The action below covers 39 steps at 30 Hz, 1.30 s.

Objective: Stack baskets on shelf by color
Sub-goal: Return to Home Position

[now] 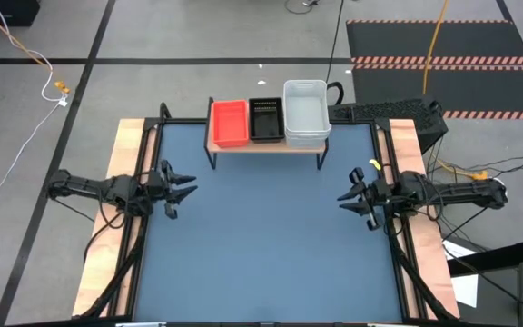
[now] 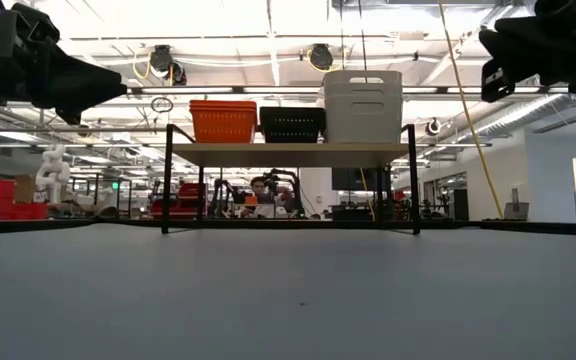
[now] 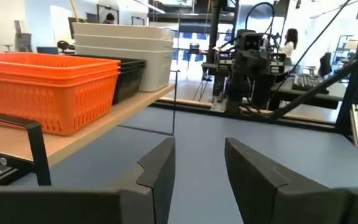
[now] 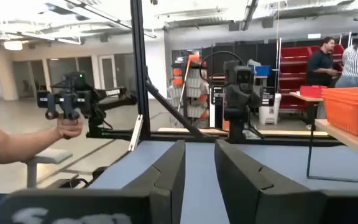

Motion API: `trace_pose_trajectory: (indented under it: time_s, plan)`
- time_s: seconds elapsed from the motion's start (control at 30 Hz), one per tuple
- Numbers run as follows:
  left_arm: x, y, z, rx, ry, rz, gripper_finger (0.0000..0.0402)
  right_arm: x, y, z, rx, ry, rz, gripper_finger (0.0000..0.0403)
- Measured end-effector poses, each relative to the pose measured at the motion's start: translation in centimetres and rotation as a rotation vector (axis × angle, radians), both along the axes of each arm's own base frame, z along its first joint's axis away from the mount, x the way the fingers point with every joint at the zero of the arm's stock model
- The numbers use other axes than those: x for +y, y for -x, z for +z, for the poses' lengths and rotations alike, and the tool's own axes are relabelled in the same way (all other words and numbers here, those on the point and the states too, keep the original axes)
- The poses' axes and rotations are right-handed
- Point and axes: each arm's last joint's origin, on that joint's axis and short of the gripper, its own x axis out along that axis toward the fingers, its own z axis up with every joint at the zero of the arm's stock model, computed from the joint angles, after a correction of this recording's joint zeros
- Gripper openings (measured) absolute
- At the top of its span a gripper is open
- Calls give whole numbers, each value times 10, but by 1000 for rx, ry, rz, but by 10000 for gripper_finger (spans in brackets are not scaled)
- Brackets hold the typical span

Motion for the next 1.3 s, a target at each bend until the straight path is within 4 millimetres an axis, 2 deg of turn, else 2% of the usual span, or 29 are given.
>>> trace_pose_trajectory:
  time_s: [0.33, 0.43, 0.53, 0.67, 0.83, 0.97, 1.07, 1.3]
  plan:
    - [-2, -5, -6, 91, -86, -13, 140, 0, -1, -1, 13, 1, -2, 79]
    - [-3, -7, -8, 111, -93, -98, 135, 0, -1, -1, 9, 1, -2, 79]
    - [-2, -8, -9, 110, -49, -132, 98, 0, -1, -1, 8, 1, -2, 79]
    - [1, -8, -9, 104, 12, -136, 14, 0, -1, -1, 8, 1, -2, 79]
    - [8, -8, -6, 61, 69, 14, 30, 0, -1, -1, 7, 1, -2, 79]
    - [9, -8, -5, 41, 91, 23, 45, 0, -1, -1, 7, 1, -2, 79]
    - [9, -8, -5, 27, 138, 22, 45, 0, -1, -1, 6, 1, -2, 79]
    - [9, -8, -5, 31, 130, 22, 42, 0, -1, -1, 6, 1, -2, 79]
